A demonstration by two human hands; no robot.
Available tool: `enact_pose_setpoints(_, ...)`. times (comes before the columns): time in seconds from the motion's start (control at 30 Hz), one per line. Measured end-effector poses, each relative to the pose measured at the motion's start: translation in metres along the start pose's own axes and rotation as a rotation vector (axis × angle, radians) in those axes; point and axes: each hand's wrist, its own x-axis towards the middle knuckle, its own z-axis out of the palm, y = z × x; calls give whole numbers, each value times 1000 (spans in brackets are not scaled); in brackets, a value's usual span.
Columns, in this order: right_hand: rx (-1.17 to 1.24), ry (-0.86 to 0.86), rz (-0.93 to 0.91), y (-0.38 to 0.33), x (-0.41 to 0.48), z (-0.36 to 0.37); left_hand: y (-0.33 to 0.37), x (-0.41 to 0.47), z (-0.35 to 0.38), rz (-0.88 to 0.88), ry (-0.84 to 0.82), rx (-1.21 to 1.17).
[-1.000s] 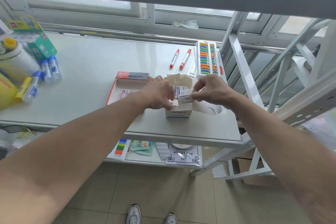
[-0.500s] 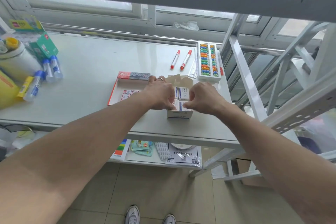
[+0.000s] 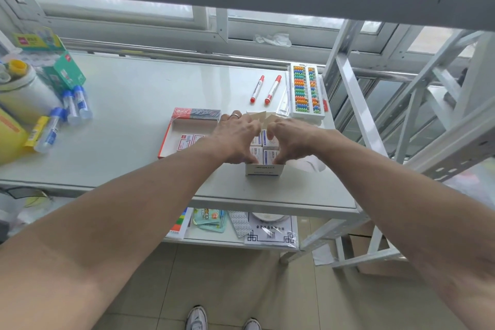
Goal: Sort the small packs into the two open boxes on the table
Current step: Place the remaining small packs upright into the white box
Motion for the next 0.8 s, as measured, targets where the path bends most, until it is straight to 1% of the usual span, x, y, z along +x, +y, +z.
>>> enact_pose_setpoints(0.1, -4, -9, -2, 0, 1, -1, -2, 0, 2, -18, -10, -39)
enact_pose_setpoints(0.3, 66, 22, 9, 7, 2, 4, -2, -1, 0, -80, -82, -165)
enact_pose_setpoints(0.47, 69, -17, -25, 5, 1, 1, -3, 0, -4, -97, -101, -238)
enact_pose_setpoints(0.6, 17, -20, -29, 4, 4, -2, -3, 1, -4, -109, -105, -264)
enact_pose_setpoints(0.8, 48, 20, -30, 7, 5, 2, -7, 4, 1, -124, -91, -272)
